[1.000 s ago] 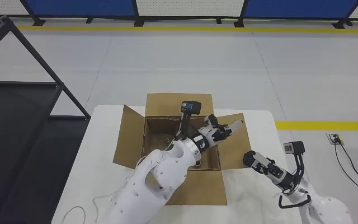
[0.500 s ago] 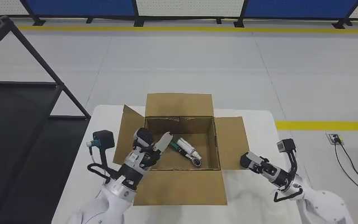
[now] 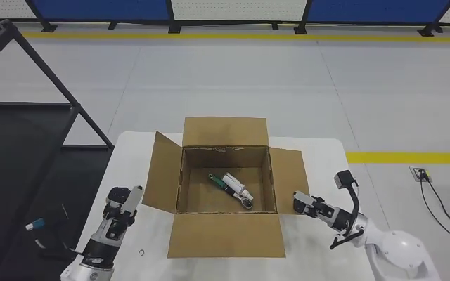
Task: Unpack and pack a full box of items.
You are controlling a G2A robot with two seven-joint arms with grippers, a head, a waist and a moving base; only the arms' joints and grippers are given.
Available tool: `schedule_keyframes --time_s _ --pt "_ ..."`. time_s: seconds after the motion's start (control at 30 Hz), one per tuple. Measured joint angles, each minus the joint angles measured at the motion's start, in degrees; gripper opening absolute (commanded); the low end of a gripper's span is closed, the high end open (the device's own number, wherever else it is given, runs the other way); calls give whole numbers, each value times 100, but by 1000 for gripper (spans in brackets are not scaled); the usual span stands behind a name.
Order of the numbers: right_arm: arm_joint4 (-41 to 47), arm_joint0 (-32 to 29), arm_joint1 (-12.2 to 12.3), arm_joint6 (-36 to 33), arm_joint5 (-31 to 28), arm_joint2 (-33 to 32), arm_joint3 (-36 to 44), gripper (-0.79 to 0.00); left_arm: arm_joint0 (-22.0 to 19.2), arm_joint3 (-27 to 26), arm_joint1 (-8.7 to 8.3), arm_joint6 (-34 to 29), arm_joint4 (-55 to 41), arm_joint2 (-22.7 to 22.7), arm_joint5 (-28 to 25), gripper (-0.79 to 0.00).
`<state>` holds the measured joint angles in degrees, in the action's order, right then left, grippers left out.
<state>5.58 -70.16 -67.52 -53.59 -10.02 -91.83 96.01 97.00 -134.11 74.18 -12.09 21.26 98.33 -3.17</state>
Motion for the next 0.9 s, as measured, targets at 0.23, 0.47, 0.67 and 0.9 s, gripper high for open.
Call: schedule_keyframes --time_s 0.23,0.47,0.67,0.9 --pt "36 -9 -3 33 8 5 29 0 -10 0 1 15 6 -8 11 0" --pt "27 -8 -3 22 -7 23 49 0 -10 0 1 15 6 -8 11 0" --pt "-444 251 17 -24 -300 398 543 0 -31 127 4 86 -286 179 110 0" --pt "-1392 1003 55 -541 -94 1023 800 0 -129 403 -17 7 -909 898 260 0"
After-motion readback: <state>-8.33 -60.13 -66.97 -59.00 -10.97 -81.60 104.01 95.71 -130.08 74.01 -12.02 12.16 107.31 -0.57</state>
